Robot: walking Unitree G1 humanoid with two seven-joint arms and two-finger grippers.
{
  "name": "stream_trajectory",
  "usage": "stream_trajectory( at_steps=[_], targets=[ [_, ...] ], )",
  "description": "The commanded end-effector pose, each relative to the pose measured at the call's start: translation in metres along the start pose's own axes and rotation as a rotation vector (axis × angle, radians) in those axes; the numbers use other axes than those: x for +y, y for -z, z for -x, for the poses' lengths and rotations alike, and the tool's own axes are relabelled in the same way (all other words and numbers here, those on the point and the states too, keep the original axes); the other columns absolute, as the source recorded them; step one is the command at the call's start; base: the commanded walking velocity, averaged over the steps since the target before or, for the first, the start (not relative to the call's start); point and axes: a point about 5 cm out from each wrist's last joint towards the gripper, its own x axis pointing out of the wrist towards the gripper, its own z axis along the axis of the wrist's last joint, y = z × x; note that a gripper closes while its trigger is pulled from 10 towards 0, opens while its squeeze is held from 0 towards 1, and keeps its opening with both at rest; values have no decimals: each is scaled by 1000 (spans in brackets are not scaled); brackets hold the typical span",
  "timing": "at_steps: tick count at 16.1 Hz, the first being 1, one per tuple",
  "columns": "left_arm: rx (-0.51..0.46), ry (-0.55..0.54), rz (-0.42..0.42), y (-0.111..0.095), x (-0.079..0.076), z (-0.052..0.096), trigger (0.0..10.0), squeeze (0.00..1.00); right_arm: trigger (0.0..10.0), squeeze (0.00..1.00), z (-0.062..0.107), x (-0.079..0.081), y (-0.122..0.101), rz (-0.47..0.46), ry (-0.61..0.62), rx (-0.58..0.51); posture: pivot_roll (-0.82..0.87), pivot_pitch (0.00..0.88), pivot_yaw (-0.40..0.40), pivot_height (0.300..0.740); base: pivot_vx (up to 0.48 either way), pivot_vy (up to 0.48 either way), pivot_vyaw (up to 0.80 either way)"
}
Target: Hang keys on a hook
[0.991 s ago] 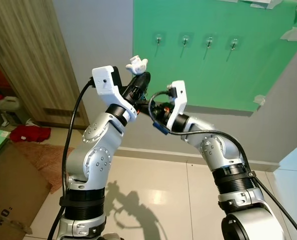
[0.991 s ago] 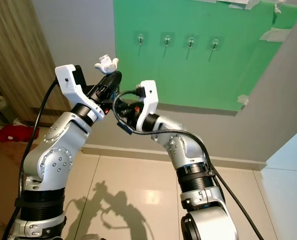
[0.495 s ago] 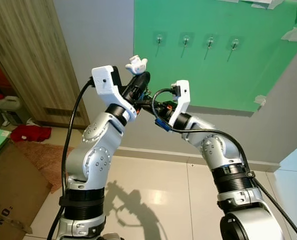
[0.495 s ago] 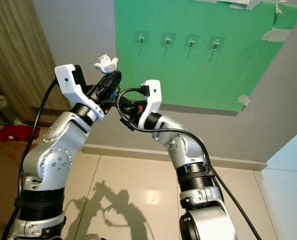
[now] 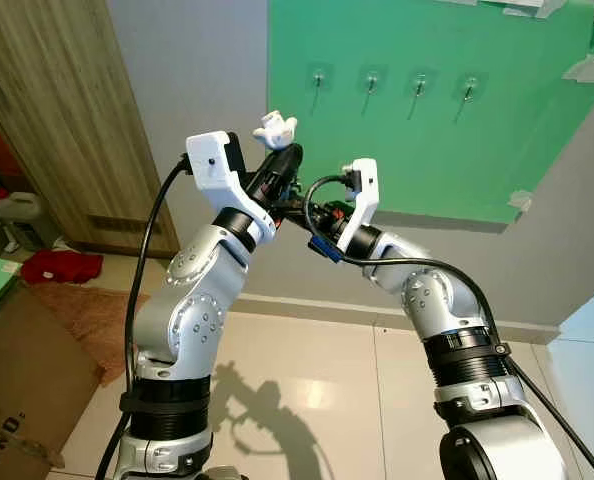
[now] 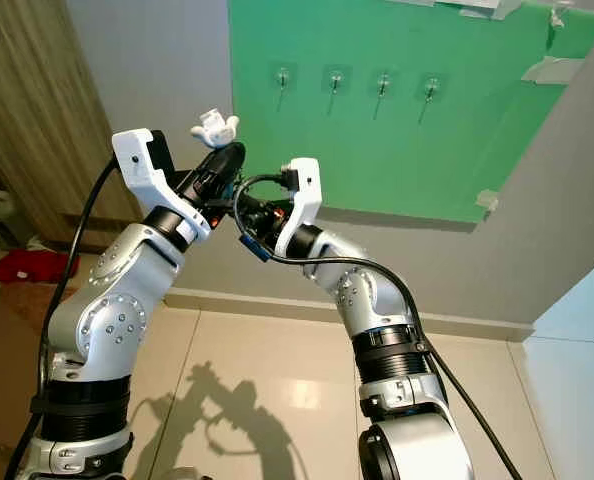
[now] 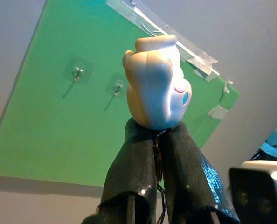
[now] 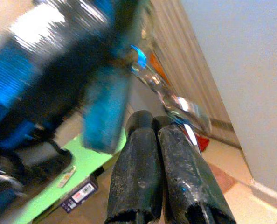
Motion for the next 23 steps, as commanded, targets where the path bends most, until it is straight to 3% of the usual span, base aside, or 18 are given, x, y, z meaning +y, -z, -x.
stream_trajectory(
  at_steps=[1,7,8,9,12,14,15,21,22,23],
  targets=[
    [-30,31,-17,-8,-7,-3,0,0,0,0,1,1,-4,5,-10,-16,45,0,-34,740,0,0,0],
    [-23,33,-37,-7,-7,-5,0,0,0,27,9,-5,-3,13,21,-20,42,0,-34,740,0,0,0],
    [-22,29,-43,-6,-7,-5,0,0,0,227,11,-6,-3,38,21,-18,42,0,-36,740,0,0,0],
    [-22,22,-58,-6,-6,-5,0,0,0,365,13,-9,-3,65,35,-9,43,0,-39,740,0,0,0],
    [-4,-38,-142,-4,3,-6,0,0,0,349,23,-24,-4,132,125,7,44,0,-43,740,0,0,0],
    [11,-46,-192,-2,5,-6,0,0,0,306,26,-28,-7,125,144,0,42,0,-44,740,0,0,0],
    [33,-72,-228,1,7,-7,10000,0,0,306,27,-29,-9,122,155,-14,38,0,-43,740,0,0,0],
    [26,-73,-234,1,5,-8,10000,0,0,310,25,-26,-8,124,137,-29,33,0,-34,740,0,0,0],
    [25,-71,-234,1,5,-8,10000,0,0,157,24,-29,-7,140,172,-10,33,0,-34,740,0,0,0],
    [21,-69,-234,0,3,-9,10000,0,10000,263,23,-34,-2,154,210,33,34,0,-34,740,0,0,0]
  ],
)
